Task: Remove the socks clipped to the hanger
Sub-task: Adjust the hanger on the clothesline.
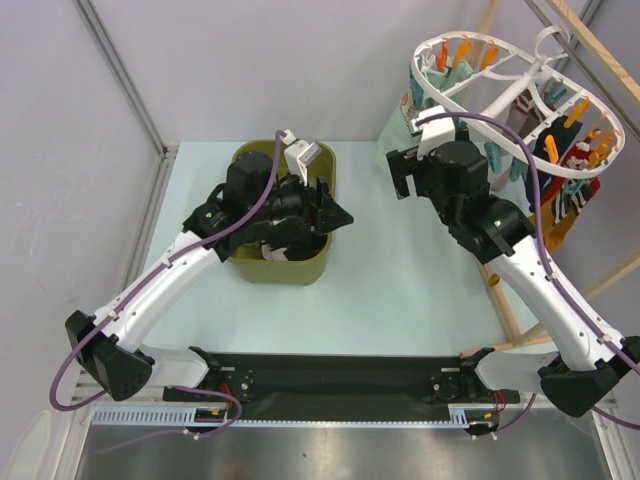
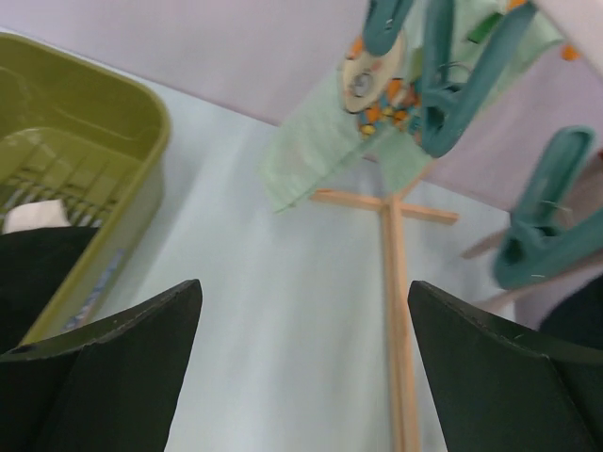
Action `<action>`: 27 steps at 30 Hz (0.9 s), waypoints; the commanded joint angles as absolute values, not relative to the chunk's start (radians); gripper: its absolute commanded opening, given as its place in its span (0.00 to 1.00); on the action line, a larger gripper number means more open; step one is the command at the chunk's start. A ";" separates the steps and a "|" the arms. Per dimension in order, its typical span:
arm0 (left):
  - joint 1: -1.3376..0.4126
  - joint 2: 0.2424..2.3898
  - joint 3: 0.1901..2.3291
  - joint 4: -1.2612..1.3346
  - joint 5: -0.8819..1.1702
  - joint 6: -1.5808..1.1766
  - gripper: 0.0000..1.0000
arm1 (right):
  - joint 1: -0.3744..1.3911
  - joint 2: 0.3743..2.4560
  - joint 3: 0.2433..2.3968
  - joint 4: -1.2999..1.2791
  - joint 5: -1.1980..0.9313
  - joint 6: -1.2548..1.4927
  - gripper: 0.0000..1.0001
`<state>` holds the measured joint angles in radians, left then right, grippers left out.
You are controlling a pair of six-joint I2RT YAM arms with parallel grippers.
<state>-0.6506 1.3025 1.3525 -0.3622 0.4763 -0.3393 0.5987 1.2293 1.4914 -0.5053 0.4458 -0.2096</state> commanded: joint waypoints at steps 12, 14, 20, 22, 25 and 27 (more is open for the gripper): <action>-0.657 1.262 1.345 -0.331 0.471 -0.325 0.73 | 0.707 1.002 1.510 -0.840 0.290 0.248 0.98; -0.657 1.264 1.339 -0.327 0.477 -0.328 0.73 | 0.707 0.948 1.444 -0.859 0.232 0.303 0.97; -0.658 1.270 1.319 -0.292 0.495 -0.345 0.73 | 0.709 0.753 1.318 -1.001 0.277 0.425 0.94; -0.657 1.281 1.321 -0.282 0.508 -0.353 0.72 | 0.707 0.729 1.299 -1.093 0.378 0.469 0.93; -0.666 1.298 1.328 -0.273 0.522 -0.364 0.71 | 0.706 0.729 1.302 -1.204 0.559 0.508 0.89; -0.675 1.301 1.331 -0.267 0.515 -0.365 0.71 | 0.707 0.733 1.295 -1.232 0.645 0.502 0.89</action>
<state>-0.6563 1.2961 1.3212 -0.3183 0.4923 -0.3485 0.7052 0.7193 1.3067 -1.1213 0.4377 0.4465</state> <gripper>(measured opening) 0.714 0.893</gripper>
